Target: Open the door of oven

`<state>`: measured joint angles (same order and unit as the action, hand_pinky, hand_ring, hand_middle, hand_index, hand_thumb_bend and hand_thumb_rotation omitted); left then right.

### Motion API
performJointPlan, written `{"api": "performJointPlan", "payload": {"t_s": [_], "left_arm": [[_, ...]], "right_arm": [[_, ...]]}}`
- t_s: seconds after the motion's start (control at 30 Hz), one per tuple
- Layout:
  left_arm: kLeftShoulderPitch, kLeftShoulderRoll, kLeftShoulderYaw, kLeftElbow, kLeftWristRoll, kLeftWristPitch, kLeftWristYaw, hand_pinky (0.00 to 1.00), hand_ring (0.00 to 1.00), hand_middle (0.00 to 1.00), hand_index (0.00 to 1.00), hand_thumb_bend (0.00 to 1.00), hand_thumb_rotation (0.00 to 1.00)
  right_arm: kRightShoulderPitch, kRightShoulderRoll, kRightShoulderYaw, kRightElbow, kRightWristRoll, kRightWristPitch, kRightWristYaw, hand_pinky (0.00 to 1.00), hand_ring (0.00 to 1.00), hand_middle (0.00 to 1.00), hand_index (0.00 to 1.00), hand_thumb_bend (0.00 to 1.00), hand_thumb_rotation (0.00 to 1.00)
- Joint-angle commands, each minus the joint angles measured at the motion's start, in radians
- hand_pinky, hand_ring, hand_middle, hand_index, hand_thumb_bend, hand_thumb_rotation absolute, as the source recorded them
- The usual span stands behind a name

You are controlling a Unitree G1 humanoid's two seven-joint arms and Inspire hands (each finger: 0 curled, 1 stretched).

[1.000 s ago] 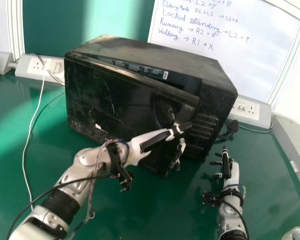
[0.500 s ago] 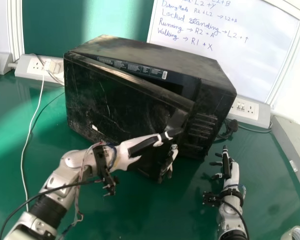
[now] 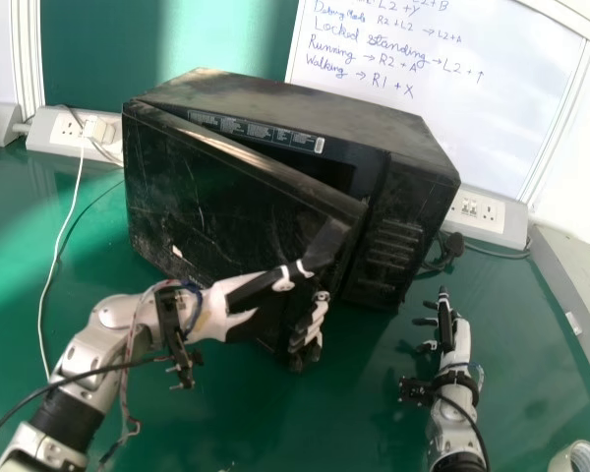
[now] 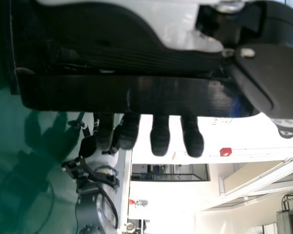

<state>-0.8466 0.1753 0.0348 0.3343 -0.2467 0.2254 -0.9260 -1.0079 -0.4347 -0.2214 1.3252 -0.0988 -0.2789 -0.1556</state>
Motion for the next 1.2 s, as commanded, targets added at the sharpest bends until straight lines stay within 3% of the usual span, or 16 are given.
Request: {"api": "performJointPlan", "payload": {"t_s": [0.0, 0.2, 0.5, 0.7, 0.8, 0.97, 1.17], "left_arm": [[-0.039, 0.025, 0.092, -0.081, -0.114, -0.018, 0.010, 0.01, 0.06, 0.12, 0.16, 1.00, 0.84], [-0.010, 0.030, 0.097, -0.101, -0.134, -0.016, 0.004, 0.01, 0.07, 0.13, 0.17, 1.00, 0.85], [0.033, 0.066, 0.141, -0.142, -0.206, 0.117, -0.014, 0.00, 0.05, 0.11, 0.16, 1.00, 0.78], [0.066, 0.067, 0.172, -0.149, -0.237, 0.082, -0.042, 0.00, 0.05, 0.12, 0.17, 0.95, 0.80], [0.069, 0.081, 0.181, -0.157, -0.244, 0.114, -0.048, 0.00, 0.05, 0.12, 0.18, 0.96, 0.78], [0.087, 0.083, 0.191, -0.198, -0.247, 0.130, -0.045, 0.00, 0.04, 0.11, 0.17, 0.98, 0.80], [0.117, 0.081, 0.210, -0.257, -0.266, 0.154, -0.037, 0.00, 0.03, 0.09, 0.14, 0.99, 0.82]], "right_arm": [[0.008, -0.007, -0.005, 0.012, 0.006, 0.009, 0.006, 0.19, 0.24, 0.39, 0.65, 0.71, 1.00], [0.007, -0.004, -0.001, 0.012, -0.002, 0.010, -0.003, 0.18, 0.24, 0.38, 0.64, 0.69, 1.00], [0.007, 0.001, 0.001, 0.013, -0.005, 0.010, -0.004, 0.18, 0.23, 0.35, 0.62, 0.73, 1.00], [0.006, 0.002, -0.005, 0.013, -0.001, 0.009, -0.010, 0.19, 0.24, 0.36, 0.64, 0.70, 1.00], [0.011, -0.001, 0.004, 0.013, -0.011, 0.001, -0.007, 0.18, 0.23, 0.37, 0.64, 0.69, 1.00], [0.007, 0.000, -0.006, 0.014, -0.003, 0.007, -0.009, 0.18, 0.23, 0.36, 0.63, 0.76, 1.00], [0.010, -0.001, -0.007, 0.013, -0.005, -0.001, -0.005, 0.18, 0.24, 0.37, 0.63, 0.72, 1.00]]}}
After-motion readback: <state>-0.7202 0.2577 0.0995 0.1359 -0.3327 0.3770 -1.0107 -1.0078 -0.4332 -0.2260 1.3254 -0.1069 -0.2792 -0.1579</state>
